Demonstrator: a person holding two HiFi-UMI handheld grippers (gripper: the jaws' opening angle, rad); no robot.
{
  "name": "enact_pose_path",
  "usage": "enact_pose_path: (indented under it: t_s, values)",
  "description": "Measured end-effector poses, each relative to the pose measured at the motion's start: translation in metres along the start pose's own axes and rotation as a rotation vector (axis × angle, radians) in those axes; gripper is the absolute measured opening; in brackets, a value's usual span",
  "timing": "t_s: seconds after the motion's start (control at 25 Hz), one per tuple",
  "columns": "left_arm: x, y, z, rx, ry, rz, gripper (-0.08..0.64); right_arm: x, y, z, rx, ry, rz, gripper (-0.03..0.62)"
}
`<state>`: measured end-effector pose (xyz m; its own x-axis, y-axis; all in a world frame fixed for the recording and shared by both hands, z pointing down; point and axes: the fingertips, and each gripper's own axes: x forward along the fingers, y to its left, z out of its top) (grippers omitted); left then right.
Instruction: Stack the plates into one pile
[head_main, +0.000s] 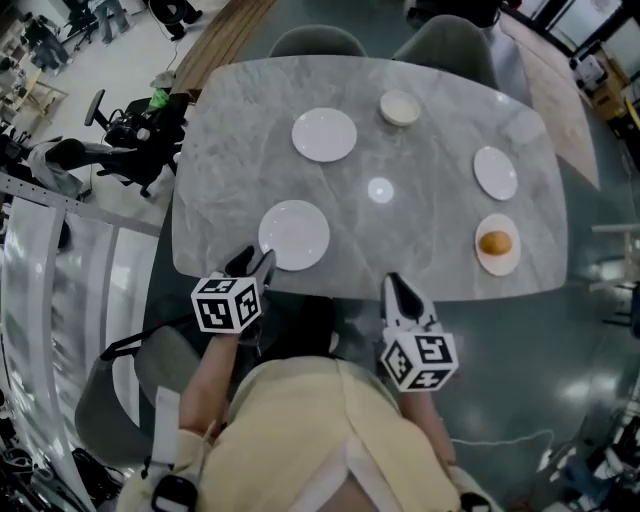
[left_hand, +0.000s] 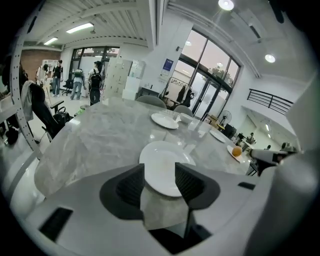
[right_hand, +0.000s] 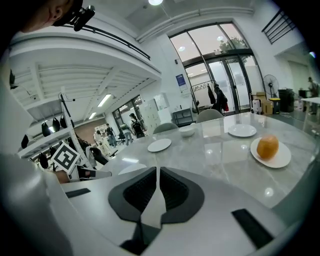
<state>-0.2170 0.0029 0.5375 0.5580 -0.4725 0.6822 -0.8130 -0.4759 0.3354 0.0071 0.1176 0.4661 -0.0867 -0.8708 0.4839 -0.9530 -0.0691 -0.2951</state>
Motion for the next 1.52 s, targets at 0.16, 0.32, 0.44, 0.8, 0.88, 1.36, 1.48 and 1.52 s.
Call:
enact_pose_path:
  t_s: [0.16,0.32,0.44,0.8,0.88,1.36,1.48,1.52]
  values:
    - [0.014,0.005,0.001,-0.035,0.044,0.001,0.172,0.023,0.001,0.017,-0.029,0.025,0.034,0.006]
    - [0.03,0.012,0.001,-0.067,0.062,0.012,0.172,0.049,0.004,0.025,-0.059,0.051,0.071,0.006]
    - [0.036,0.017,0.001,-0.083,0.076,0.041,0.172,0.06,0.004,0.026,-0.059,0.072,0.088,0.006]
    - [0.049,0.025,0.004,-0.045,0.122,0.102,0.166,0.086,0.008,0.029,-0.074,0.115,0.132,0.006]
    - [0.048,0.024,0.003,-0.012,0.13,0.118,0.164,0.089,0.008,0.032,-0.078,0.115,0.133,0.006]
    - [0.056,0.018,0.004,0.087,0.155,0.163,0.135,0.098,0.008,0.024,-0.071,0.147,0.137,0.006]
    - [0.056,0.019,0.004,0.06,0.148,0.158,0.132,0.102,0.008,0.025,-0.073,0.152,0.138,0.006]
    - [0.056,0.019,0.004,0.054,0.145,0.157,0.13,0.103,0.008,0.025,-0.074,0.155,0.137,0.005]
